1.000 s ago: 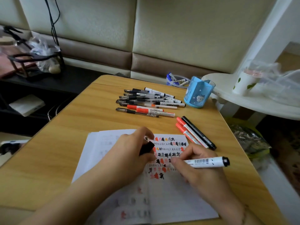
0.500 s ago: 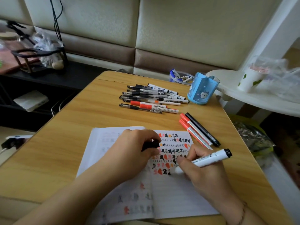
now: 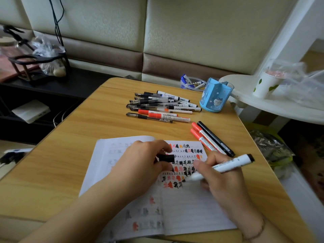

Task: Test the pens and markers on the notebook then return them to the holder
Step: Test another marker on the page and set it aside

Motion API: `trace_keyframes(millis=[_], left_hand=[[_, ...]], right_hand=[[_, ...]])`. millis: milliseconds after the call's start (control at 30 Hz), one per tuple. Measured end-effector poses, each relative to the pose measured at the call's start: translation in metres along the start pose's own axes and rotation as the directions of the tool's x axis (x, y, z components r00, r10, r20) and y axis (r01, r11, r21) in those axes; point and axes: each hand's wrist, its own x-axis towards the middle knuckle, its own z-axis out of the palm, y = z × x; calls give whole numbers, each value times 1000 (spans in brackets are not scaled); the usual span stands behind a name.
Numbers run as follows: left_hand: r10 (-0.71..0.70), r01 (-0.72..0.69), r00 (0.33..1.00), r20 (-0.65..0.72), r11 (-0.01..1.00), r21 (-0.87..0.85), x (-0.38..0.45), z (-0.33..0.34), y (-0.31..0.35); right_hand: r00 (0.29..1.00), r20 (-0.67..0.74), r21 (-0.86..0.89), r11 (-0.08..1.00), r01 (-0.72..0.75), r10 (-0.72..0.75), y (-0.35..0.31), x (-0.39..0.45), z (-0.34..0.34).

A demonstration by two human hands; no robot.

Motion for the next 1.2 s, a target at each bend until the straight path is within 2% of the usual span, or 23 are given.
trace_keyframes(millis=[67, 200, 500, 700, 833, 933, 1033, 1100, 1200], left_hand=[[12, -12, 1000, 8, 1000, -13, -1, 0, 2], [74, -74, 997, 2, 996, -48, -2, -2, 4], [265, -271, 961, -75, 958, -97, -4, -2, 4], [473, -470, 881, 16, 879, -83, -10, -6, 14], [494, -495, 868, -46, 853, -167, -15, -8, 26], [497, -498, 865, -70, 832, -244, -19, -9, 36], [513, -496, 858, -30, 813, -305, -21, -10, 39], [520, -493, 854, -11, 803, -333, -21, -10, 39], [513, -496, 858, -40, 803, -331, -17, -13, 41]], right_hand=[[1000, 24, 157, 988, -8, 4, -5, -3, -1], [995, 86, 248, 969, 21, -43, -15, -5, -2], [997, -27, 205, 976, 76, -72, -19, -6, -1], [996, 63, 218, 974, 55, -70, -25, -10, 4], [989, -77, 283, 948, 146, -129, -29, -17, 10], [950, -242, 257, 931, 258, -196, -31, -26, 14], [900, -311, 209, 901, 379, -307, -31, -33, 17], [885, -287, 188, 884, 428, -368, -30, -32, 14], [917, -152, 249, 883, 397, -369, -35, -20, 1]])
